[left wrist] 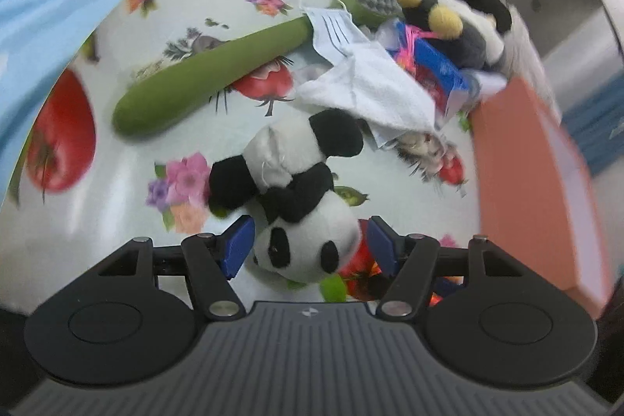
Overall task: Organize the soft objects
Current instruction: 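Lift the red wrapper with the right gripper while the left lifts the panda plush, then carry both items over the pink box and open both grippers to drop them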
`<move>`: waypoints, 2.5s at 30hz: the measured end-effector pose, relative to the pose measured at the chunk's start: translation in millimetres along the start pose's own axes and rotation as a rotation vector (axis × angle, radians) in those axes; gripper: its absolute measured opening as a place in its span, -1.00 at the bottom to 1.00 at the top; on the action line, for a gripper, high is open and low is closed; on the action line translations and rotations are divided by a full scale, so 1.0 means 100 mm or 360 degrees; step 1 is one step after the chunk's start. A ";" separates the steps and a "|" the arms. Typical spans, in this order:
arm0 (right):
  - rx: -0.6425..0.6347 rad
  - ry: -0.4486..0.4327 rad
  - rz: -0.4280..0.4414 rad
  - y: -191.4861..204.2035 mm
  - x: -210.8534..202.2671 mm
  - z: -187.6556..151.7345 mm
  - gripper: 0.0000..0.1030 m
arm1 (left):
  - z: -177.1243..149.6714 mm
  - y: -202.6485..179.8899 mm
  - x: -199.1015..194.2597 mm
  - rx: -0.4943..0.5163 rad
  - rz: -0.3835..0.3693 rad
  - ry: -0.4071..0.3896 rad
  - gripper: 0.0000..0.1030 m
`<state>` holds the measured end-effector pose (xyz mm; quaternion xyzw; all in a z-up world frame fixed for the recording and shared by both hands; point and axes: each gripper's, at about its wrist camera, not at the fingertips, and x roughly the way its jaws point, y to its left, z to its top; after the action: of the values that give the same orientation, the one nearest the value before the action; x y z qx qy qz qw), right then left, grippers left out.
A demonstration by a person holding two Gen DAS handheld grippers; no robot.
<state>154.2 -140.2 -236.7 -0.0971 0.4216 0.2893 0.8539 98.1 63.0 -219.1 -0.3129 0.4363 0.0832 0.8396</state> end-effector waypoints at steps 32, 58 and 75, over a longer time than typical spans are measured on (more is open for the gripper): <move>-0.0122 -0.0108 -0.0045 -0.08 0.08 -0.03 -0.25 | -0.06 -0.05 -0.12 0.0338 -0.0076 -0.0009 0.20; 0.0179 -0.0568 -0.0049 -0.26 -1.92 0.16 -0.25 | -0.25 -0.92 -1.22 0.0546 -0.0276 -0.0265 0.19; 0.0328 -0.0660 -0.0297 -0.68 -2.56 -0.10 -0.25 | -0.51 -1.64 -1.50 0.0760 -0.0518 -0.0260 0.19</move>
<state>64.3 -305.0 -49.6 0.0135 0.2538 0.1785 0.9505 40.4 -76.9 -48.3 -0.1646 0.3186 -0.1326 0.9240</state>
